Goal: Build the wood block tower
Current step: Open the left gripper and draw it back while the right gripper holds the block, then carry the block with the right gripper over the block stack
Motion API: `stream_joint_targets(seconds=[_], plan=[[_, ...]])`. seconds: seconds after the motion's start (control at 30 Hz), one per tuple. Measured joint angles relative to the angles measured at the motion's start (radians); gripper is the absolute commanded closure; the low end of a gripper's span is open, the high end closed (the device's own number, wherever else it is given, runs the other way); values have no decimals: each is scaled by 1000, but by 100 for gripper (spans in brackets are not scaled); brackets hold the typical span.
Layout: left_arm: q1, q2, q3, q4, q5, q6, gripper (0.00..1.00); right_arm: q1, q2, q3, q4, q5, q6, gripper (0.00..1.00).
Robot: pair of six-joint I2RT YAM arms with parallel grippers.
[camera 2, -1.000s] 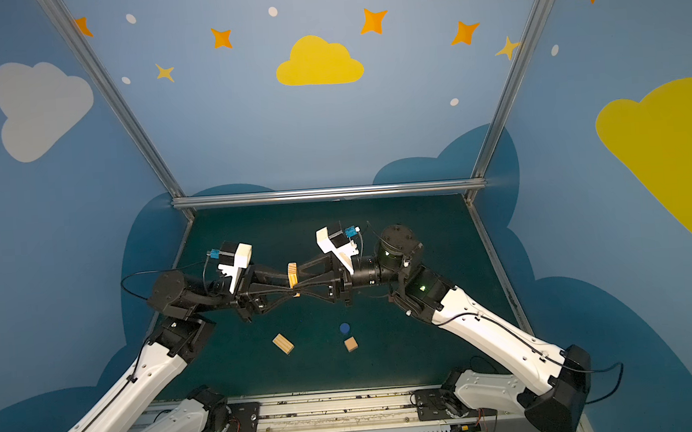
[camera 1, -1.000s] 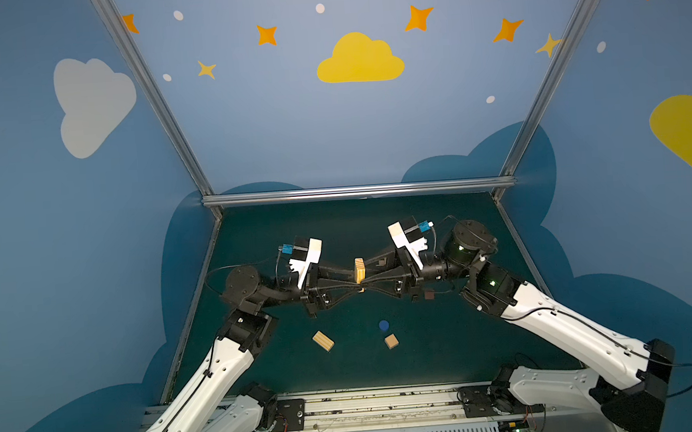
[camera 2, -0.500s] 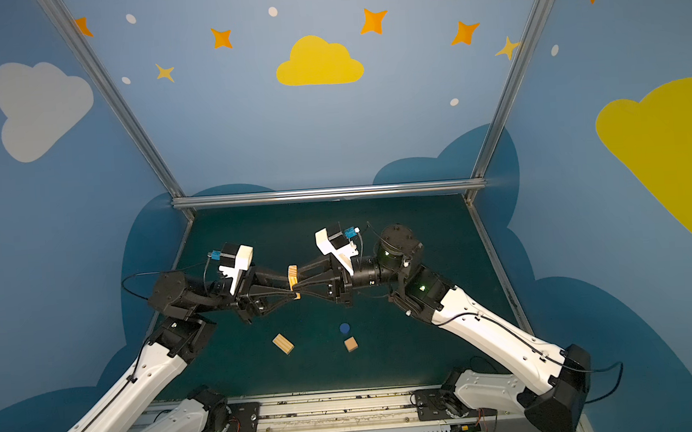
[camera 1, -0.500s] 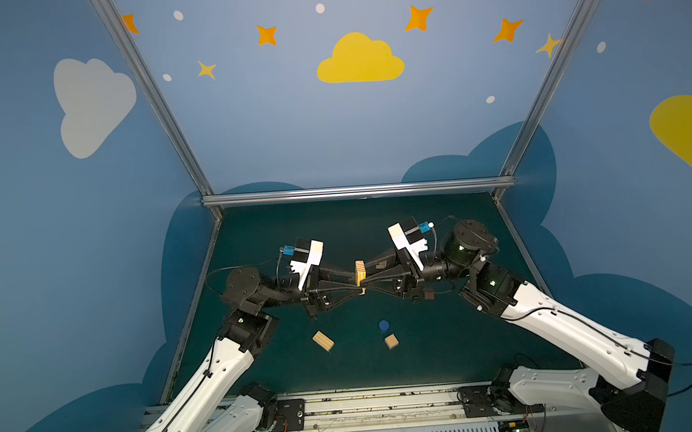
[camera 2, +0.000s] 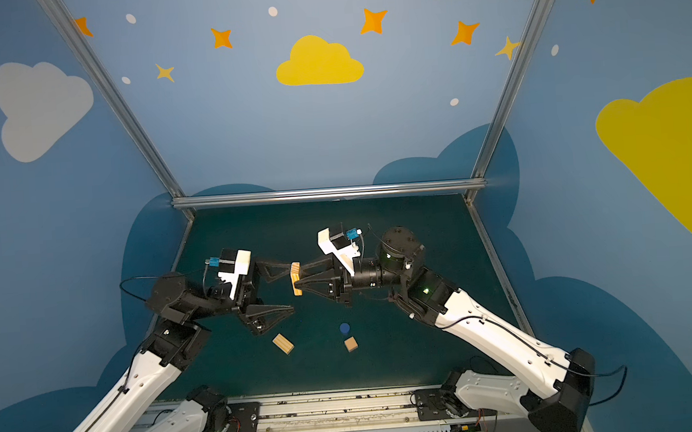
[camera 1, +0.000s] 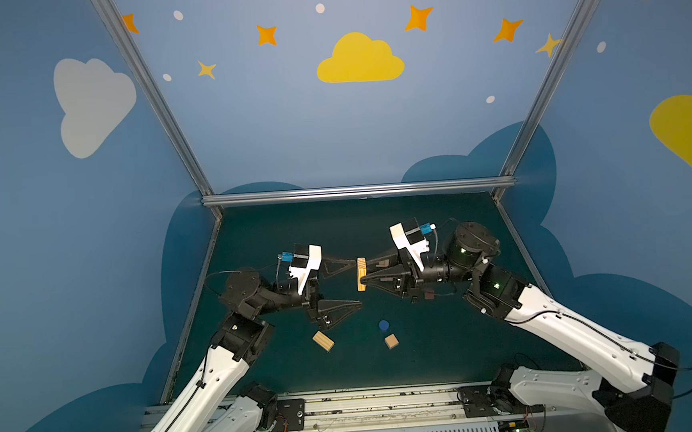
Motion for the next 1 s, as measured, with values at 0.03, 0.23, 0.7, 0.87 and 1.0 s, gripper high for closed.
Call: stream_joint_targets(seconds=[0.03, 0.23, 0.7, 0.87, 1.0], plan=[[3, -2, 0, -13, -13, 11, 0, 0, -10, -4, -8, 18, -10, 100], [33, -23, 0, -66, -92, 55, 0, 0, -60, -6, -70, 142, -78, 100], [139, 5, 6, -162, -443, 57, 0, 0, -98, 27, -390, 498, -326, 100], [171, 67, 21, -208, -503, 39, 0, 0, -52, 66, -533, 587, -410, 100], [185, 104, 48, -251, -544, 26, 0, 1, -42, 68, -605, 647, -480, 100]])
